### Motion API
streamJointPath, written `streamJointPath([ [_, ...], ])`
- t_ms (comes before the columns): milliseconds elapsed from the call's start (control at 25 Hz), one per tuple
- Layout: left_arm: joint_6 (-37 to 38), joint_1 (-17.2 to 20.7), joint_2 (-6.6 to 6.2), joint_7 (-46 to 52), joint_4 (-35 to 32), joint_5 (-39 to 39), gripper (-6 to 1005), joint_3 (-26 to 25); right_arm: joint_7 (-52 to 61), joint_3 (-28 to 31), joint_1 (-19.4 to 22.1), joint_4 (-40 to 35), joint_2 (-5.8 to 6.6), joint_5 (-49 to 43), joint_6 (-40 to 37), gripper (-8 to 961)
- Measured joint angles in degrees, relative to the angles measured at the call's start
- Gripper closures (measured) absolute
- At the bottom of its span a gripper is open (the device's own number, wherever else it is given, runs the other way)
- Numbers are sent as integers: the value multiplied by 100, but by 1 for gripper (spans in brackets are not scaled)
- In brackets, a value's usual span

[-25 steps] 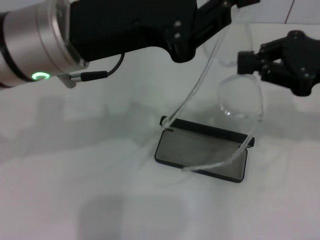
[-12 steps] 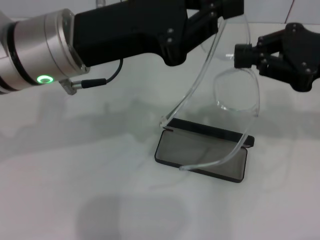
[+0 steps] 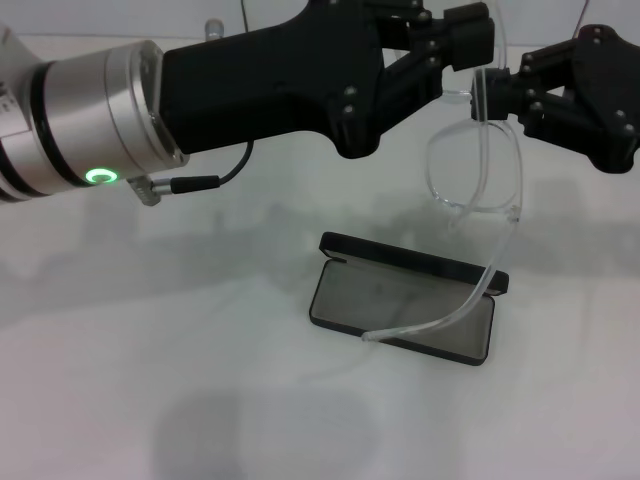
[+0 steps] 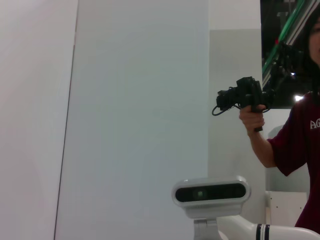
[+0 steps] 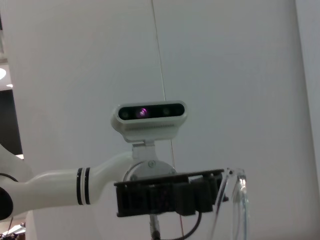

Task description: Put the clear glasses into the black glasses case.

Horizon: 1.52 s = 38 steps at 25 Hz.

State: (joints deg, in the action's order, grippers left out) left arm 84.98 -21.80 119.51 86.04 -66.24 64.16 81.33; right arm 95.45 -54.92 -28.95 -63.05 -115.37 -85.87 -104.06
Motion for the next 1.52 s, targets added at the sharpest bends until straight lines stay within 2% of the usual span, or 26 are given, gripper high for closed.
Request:
streamJointPath([
  [520, 164, 53, 11, -14, 9, -81, 943, -104, -92, 129, 80, 4, -1, 58, -14, 897],
  [760, 932, 96, 1, 69, -3, -282, 943, -657, -170, 1049, 200, 82, 26, 190, -361, 899],
  [920, 1135, 128, 0, 112, 135, -289, 943, -833, -114, 1924, 265, 296, 60, 969, -1067, 899],
  [1040, 1279, 66, -2, 114, 319, -236, 943, -784, -102, 2320, 275, 753, 187, 1807, -1381, 899],
  [1200, 1476, -112, -5, 174, 446, -215, 943, -575, -171, 2373, 226, 1432, 353, 2740, -1436, 899],
  [1280, 1554, -239, 3, 201, 480, -229, 943, -377, -281, 2367, 177, 1532, 348, 2784, -1371, 899],
  [1320, 1574, -331, 11, 199, 487, -285, 943, -158, -471, 2264, 91, 1609, 302, 2715, -1212, 899],
  [1480, 1575, -432, 17, 169, 487, -427, 943, 110, -670, 2088, -32, 1738, 244, 2602, -1063, 899],
  [1520, 1575, -466, 18, 160, 487, -475, 943, 168, -872, 1897, -183, 1925, 197, 2495, -933, 899],
])
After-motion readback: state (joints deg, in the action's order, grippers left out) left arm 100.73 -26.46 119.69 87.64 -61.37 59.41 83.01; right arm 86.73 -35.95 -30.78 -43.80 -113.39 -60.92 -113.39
